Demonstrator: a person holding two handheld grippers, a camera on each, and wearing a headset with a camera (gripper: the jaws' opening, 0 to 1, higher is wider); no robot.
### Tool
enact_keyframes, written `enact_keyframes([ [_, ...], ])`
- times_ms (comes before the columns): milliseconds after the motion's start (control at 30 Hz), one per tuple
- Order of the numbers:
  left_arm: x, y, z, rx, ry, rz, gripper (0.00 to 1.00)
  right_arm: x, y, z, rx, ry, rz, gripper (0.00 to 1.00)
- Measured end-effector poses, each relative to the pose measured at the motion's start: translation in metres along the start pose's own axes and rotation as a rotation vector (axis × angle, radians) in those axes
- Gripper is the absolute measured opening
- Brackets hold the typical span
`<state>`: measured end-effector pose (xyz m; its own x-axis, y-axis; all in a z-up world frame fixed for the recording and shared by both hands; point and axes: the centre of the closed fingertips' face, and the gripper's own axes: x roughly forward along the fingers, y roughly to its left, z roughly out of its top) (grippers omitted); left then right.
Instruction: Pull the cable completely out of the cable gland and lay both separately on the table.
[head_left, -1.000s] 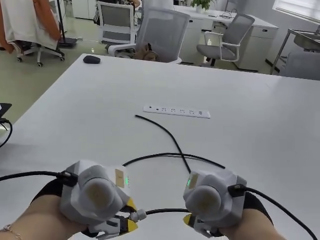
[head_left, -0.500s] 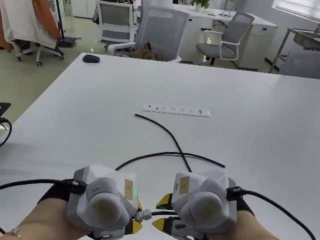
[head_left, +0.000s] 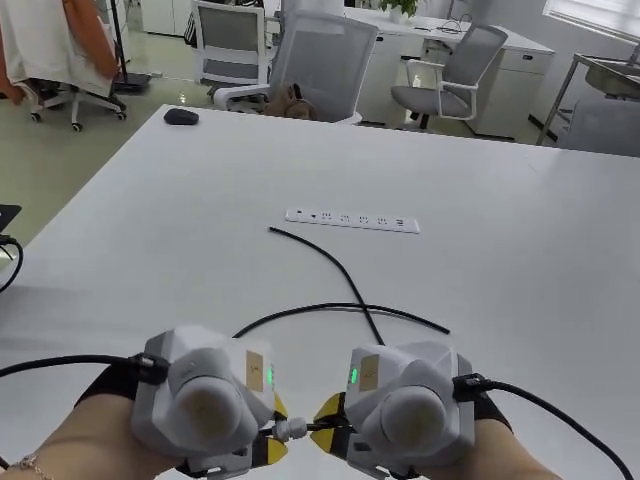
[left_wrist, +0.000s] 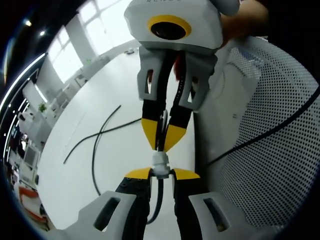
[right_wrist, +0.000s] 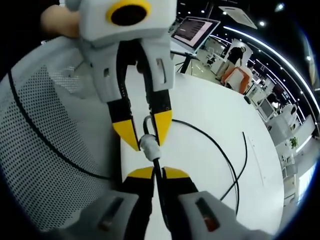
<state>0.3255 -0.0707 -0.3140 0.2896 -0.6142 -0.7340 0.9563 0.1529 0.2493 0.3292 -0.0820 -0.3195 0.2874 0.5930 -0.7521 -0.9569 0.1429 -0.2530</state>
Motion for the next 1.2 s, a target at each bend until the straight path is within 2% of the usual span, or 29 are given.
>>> enact_keyframes([
  [433,-0.002,0.003,0.002,-0.039,-0.025,0.001,0.17,-0.003,-0.002,0.001,0.028,-0.021,0.002,0.03],
  [500,-0.003,0.006,-0.004,-0.018,0.007,0.018,0.17,-0.004,-0.003,-0.003,0.024,-0.002,-0.006,0.03],
  [567,-0.004,0.007,-0.007,-0.040,0.008,0.016,0.17,-0.006,-0.005,-0.006,0.036,-0.007,-0.005,0.03],
  [667,-0.007,0.009,-0.003,-0.069,-0.021,0.020,0.17,-0.008,-0.009,-0.005,0.064,-0.023,-0.015,0.03],
  [1067,-0.006,0.006,-0.001,-0.066,-0.018,0.015,0.17,-0.005,-0.008,-0.009,0.084,-0.009,-0.003,0.03],
  [1100,-0.006,0.007,-0.001,-0.067,-0.016,0.016,0.17,-0.005,-0.008,-0.010,0.085,-0.008,-0.004,0.03],
  [1133,-0.007,0.011,-0.010,-0.044,0.026,0.036,0.17,-0.007,-0.013,-0.017,0.069,0.028,-0.026,0.03],
  [1200,-0.007,0.010,-0.013,-0.054,0.033,0.033,0.17,-0.007,-0.014,-0.021,0.078,0.038,-0.027,0.03],
])
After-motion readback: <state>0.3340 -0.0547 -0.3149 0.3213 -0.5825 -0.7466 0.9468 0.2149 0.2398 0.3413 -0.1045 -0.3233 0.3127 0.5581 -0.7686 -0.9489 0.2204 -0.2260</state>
